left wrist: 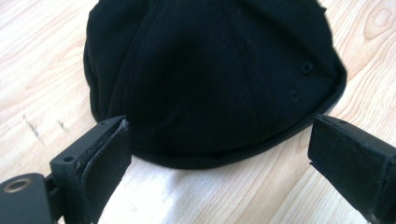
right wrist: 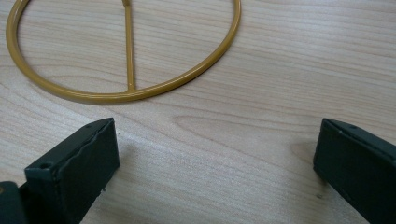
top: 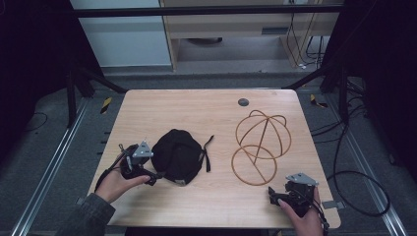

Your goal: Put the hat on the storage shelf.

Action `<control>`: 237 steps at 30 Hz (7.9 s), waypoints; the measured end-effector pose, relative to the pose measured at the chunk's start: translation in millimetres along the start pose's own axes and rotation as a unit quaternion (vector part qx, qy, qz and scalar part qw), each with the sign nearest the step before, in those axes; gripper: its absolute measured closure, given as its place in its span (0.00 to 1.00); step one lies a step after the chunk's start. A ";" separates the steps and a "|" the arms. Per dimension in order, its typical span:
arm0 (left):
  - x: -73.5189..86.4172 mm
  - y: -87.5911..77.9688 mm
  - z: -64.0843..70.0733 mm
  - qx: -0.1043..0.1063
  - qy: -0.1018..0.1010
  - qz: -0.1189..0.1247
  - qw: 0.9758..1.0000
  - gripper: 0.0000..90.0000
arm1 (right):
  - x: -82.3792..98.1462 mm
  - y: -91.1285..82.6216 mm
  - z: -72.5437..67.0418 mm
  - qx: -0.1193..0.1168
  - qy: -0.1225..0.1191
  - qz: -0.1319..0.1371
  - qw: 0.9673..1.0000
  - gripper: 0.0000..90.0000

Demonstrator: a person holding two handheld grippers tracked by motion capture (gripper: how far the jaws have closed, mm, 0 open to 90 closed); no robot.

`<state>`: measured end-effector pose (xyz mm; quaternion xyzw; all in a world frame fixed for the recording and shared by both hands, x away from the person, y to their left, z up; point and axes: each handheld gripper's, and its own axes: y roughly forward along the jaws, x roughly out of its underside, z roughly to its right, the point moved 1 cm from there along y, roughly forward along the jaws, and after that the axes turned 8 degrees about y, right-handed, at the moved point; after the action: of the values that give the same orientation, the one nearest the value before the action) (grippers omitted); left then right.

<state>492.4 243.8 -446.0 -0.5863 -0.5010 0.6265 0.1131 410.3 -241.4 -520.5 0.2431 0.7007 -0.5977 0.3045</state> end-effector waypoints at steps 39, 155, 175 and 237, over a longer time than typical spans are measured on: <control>-83.2 27.4 -33.4 0.029 0.004 -0.040 0.999 0.29 | -0.3 0.2 0.2 0.000 -0.001 0.000 1.000 0.00; -265.7 -151.4 33.2 -0.008 0.181 0.130 0.975 0.81 | -0.3 0.6 -0.1 0.000 -0.001 0.000 1.000 0.00; -316.1 -125.2 54.3 0.019 0.199 0.142 0.969 0.81 | -0.7 1.2 -0.2 -0.001 -0.002 0.001 1.000 0.00; -366.4 -39.9 83.7 0.045 0.202 0.132 0.969 0.81 | -0.9 1.3 -0.4 0.000 -0.002 0.001 1.000 0.00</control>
<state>508.8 -46.0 -203.8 -0.7559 -0.3571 0.5264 0.1549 411.7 -240.8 -520.7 0.2425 0.7003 -0.5975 0.3062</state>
